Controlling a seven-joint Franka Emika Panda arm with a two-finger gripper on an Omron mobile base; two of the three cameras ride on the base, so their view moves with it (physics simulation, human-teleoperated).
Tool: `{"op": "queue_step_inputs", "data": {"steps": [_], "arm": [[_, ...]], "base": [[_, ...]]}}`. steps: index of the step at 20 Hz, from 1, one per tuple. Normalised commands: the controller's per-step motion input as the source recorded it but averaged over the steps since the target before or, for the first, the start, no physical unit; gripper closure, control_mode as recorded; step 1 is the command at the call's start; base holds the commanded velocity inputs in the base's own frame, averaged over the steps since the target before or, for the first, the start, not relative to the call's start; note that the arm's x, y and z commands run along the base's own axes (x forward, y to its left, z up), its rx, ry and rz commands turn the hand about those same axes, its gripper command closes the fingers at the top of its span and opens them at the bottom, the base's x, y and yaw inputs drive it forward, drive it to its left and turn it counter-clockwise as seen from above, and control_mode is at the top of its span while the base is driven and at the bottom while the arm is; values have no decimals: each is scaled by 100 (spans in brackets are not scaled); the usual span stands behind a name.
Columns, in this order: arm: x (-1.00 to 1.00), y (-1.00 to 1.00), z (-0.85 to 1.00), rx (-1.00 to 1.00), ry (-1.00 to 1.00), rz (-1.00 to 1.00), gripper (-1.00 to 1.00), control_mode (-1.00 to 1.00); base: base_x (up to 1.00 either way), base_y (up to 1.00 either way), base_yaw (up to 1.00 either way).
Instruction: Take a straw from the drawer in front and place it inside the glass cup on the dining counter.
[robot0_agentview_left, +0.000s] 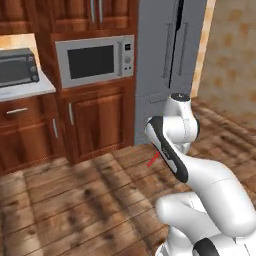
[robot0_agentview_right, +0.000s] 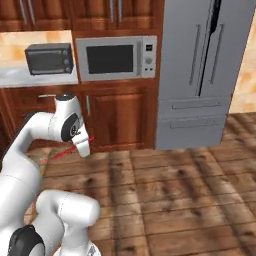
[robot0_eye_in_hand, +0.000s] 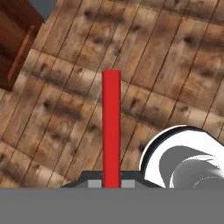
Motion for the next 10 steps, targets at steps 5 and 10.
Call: {"op": "queue_step_inputs", "data": {"steps": [5,10], "arm": [[0,0,0,0,0,0,100,100],[0,0,0,0,0,0,100,100]], "base": [[7,-30,-79],[6,-32,-78]]}}
